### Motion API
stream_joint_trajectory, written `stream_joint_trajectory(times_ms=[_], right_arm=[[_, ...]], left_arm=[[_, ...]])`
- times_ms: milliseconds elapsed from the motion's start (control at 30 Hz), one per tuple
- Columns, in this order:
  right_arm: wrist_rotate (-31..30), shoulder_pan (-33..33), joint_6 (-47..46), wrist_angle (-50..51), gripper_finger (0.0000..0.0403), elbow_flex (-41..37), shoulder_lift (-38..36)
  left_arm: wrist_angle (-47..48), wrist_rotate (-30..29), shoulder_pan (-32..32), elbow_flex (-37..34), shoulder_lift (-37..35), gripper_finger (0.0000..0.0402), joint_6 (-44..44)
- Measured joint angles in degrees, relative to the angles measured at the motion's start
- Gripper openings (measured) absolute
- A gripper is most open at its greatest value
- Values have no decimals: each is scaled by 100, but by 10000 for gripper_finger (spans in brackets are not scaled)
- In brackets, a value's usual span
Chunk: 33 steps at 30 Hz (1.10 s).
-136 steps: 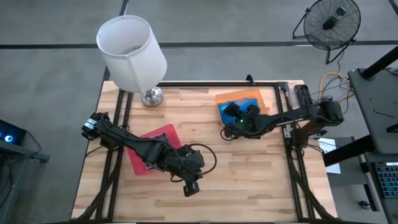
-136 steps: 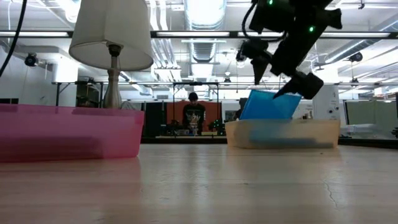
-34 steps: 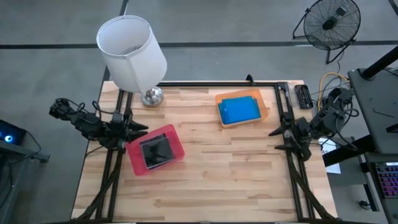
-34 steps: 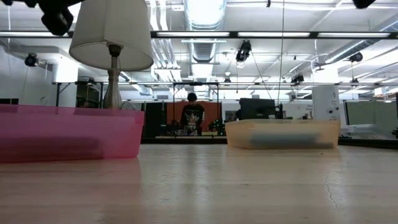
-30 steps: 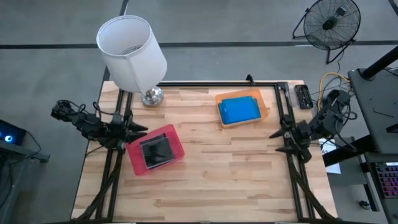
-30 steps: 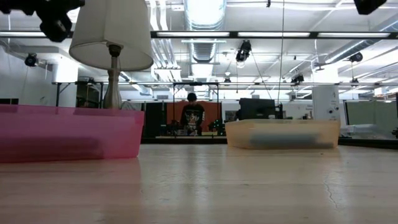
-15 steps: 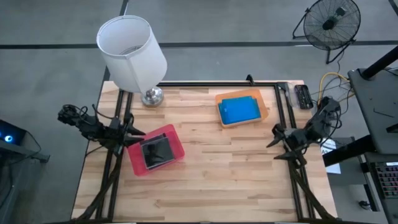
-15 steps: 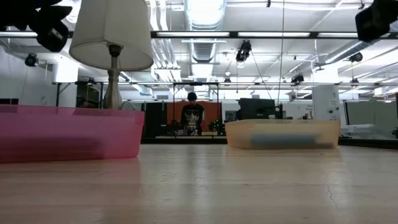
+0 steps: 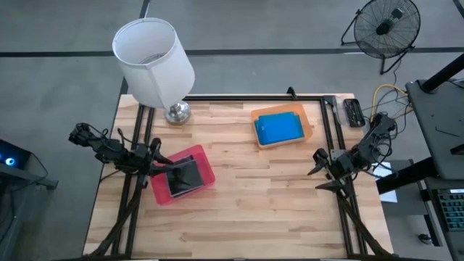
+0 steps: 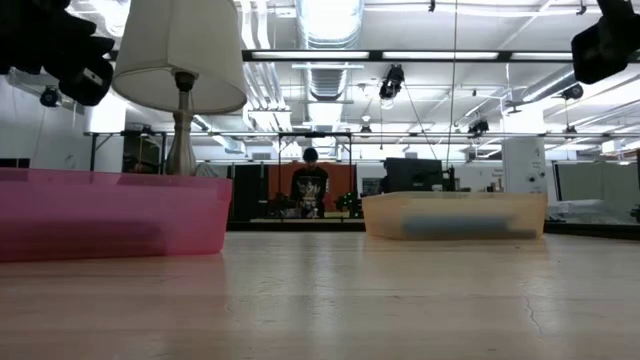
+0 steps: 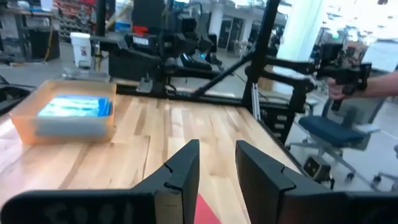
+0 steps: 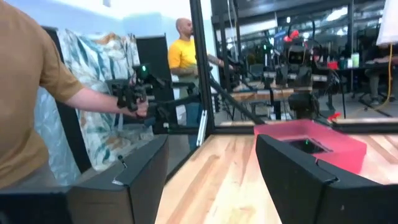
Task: Pick & place jewel cases by type
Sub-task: Return to Home Position
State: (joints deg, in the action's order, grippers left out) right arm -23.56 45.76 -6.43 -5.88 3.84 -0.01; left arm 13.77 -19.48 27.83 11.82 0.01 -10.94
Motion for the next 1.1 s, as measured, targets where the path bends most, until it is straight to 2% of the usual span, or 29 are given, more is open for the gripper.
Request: stream_joint_trajectory(times_ms=[133, 500, 933, 1100], right_arm=[[-40, -1, 87, -562, 235, -307, 0], [-94, -4, 220, -678, 235, -334, 0], [-97, -4, 41, -639, 235, -332, 9], [-95, -4, -90, -639, 235, -332, 9]], left_arm=[[12, 61, 0, -28, 0, 87, 0], [-166, 165, 0, -125, 0, 87, 72], [-1753, 163, -2, -1017, -4, 87, 85], [-1938, 164, -2, -1125, -4, 87, 96]])
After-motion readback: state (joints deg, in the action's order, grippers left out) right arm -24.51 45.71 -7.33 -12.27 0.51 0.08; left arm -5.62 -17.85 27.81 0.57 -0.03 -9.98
